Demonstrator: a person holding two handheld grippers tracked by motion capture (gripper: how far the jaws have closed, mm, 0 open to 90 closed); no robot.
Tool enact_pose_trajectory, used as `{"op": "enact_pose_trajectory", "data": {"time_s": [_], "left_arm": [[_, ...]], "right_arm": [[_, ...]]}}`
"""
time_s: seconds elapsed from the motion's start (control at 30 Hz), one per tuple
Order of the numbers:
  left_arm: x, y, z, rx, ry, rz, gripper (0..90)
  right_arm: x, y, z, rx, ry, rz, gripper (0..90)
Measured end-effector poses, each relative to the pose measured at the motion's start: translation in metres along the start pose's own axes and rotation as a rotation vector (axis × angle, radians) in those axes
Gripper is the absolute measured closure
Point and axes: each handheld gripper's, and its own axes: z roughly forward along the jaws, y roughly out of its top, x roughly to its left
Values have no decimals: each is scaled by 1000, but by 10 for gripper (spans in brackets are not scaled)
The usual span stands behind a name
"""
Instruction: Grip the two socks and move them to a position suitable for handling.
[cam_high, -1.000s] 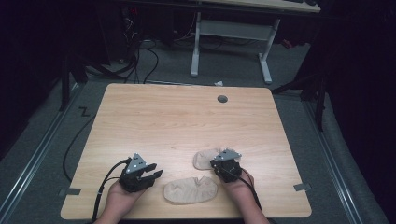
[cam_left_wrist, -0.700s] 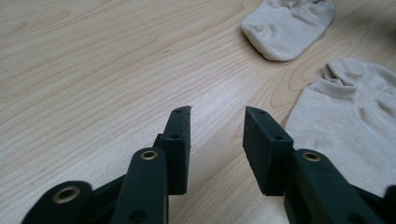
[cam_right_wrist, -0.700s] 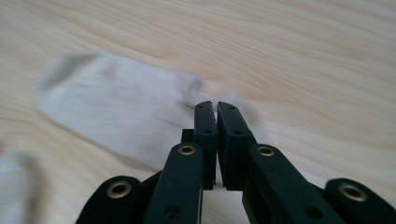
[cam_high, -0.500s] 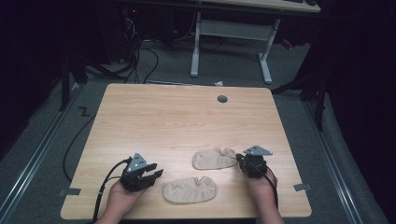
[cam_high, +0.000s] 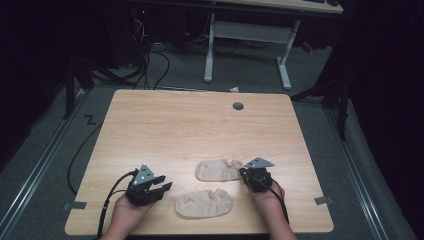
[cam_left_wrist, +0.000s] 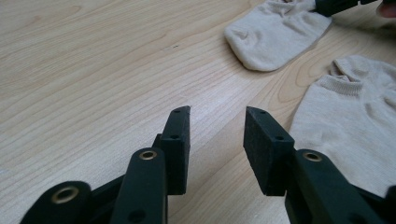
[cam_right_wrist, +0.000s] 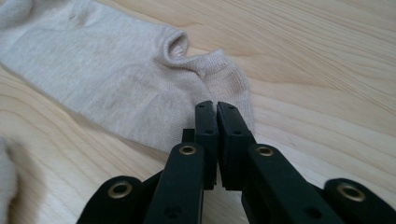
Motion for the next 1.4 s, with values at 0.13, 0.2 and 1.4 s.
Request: {"op": "enact_pose_trajectory", "data": {"time_s": [0.13, 0.2, 1.4], "left_arm": [[1, -1, 1, 2, 2, -4, 613], [1, -1, 2, 7, 5, -2, 609], [-1, 21, 36, 5, 42, -24, 470]], "right_arm": [[9, 4, 4, -6, 18, -24, 872], [15, 7, 7, -10, 28, -43, 872], [14, 12, -11, -113, 32, -10, 760]]}}
